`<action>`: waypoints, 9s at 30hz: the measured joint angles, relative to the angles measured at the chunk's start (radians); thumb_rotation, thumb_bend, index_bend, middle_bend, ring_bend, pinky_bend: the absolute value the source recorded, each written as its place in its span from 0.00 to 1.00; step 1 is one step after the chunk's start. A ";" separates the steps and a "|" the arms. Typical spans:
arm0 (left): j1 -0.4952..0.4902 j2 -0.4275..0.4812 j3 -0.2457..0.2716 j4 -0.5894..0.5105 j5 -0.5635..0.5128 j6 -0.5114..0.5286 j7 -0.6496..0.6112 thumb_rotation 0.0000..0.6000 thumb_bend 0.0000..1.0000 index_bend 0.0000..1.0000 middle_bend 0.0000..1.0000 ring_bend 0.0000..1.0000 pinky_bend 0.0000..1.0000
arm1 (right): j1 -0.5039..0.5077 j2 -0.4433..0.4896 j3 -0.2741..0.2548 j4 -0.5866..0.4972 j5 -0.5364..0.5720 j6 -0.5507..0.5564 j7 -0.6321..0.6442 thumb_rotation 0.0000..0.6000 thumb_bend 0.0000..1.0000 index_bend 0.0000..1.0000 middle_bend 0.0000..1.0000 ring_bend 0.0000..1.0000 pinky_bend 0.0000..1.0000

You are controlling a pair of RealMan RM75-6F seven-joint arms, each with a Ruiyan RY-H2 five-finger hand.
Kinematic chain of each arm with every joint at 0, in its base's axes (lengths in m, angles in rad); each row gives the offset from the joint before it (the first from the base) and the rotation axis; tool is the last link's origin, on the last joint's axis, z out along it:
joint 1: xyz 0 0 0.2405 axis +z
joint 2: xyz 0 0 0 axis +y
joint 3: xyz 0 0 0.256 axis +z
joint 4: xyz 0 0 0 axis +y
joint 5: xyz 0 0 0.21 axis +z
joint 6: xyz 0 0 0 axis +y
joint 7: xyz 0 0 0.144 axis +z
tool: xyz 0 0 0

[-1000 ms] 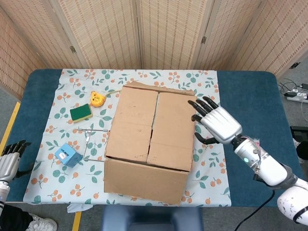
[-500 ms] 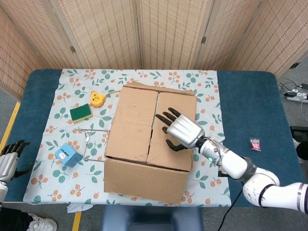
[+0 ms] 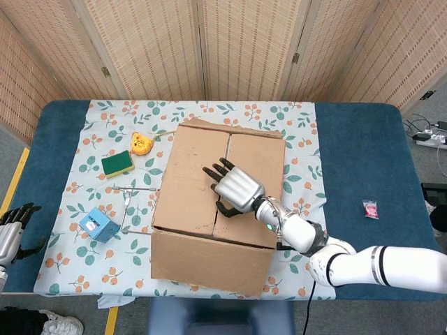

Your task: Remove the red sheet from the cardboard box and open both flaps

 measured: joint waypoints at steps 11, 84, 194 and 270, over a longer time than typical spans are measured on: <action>0.008 0.004 0.003 0.002 0.018 0.016 -0.019 1.00 0.47 0.14 0.10 0.09 0.04 | 0.073 -0.041 -0.068 0.053 0.023 0.020 0.054 0.35 0.69 0.37 0.00 0.00 0.00; -0.054 0.140 -0.018 -0.308 0.333 0.178 0.161 1.00 0.50 0.08 0.42 0.39 0.19 | -1.080 0.182 -0.257 0.246 -0.825 1.059 0.870 0.42 0.67 0.27 0.00 0.00 0.00; -1.050 -0.068 -0.117 -0.240 -0.154 -0.436 0.599 1.00 0.91 0.52 1.00 1.00 1.00 | -1.283 0.180 -0.088 0.521 -0.816 1.089 1.572 0.42 0.67 0.27 0.00 0.00 0.00; 0.084 -0.011 0.167 -0.289 -0.020 0.652 0.357 1.00 0.54 0.00 0.10 0.04 0.00 | -1.190 0.095 -0.085 0.410 -0.793 0.949 1.014 0.42 0.65 0.25 0.00 0.00 0.00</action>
